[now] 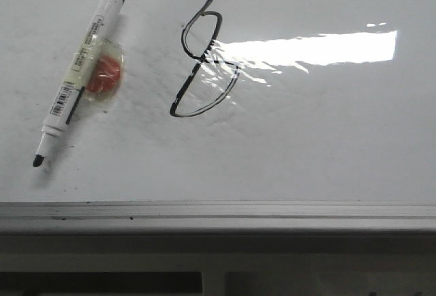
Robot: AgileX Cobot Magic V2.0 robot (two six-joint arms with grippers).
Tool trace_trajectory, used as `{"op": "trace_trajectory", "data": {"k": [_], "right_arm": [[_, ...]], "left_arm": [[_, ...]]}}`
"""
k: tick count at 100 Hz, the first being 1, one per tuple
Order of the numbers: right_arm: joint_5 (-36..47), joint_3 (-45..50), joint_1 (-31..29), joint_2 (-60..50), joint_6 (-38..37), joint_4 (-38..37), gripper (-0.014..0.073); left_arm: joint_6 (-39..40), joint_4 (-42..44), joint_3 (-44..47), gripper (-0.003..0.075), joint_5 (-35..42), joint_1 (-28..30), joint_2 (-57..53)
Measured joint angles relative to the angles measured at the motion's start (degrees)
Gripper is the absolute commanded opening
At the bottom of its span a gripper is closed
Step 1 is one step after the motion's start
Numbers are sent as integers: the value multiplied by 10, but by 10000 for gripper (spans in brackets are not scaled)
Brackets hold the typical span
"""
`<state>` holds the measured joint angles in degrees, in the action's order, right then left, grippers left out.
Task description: Write number 8 on whiteboard
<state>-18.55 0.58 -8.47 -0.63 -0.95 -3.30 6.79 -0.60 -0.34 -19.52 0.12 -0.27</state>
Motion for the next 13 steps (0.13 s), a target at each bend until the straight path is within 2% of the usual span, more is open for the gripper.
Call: {"op": "trace_trajectory", "data": {"k": [13], "right_arm": [[0,0,0,0,0,0,-63]], "left_arm": [[0,0,0,-20,0,0,0]]}}
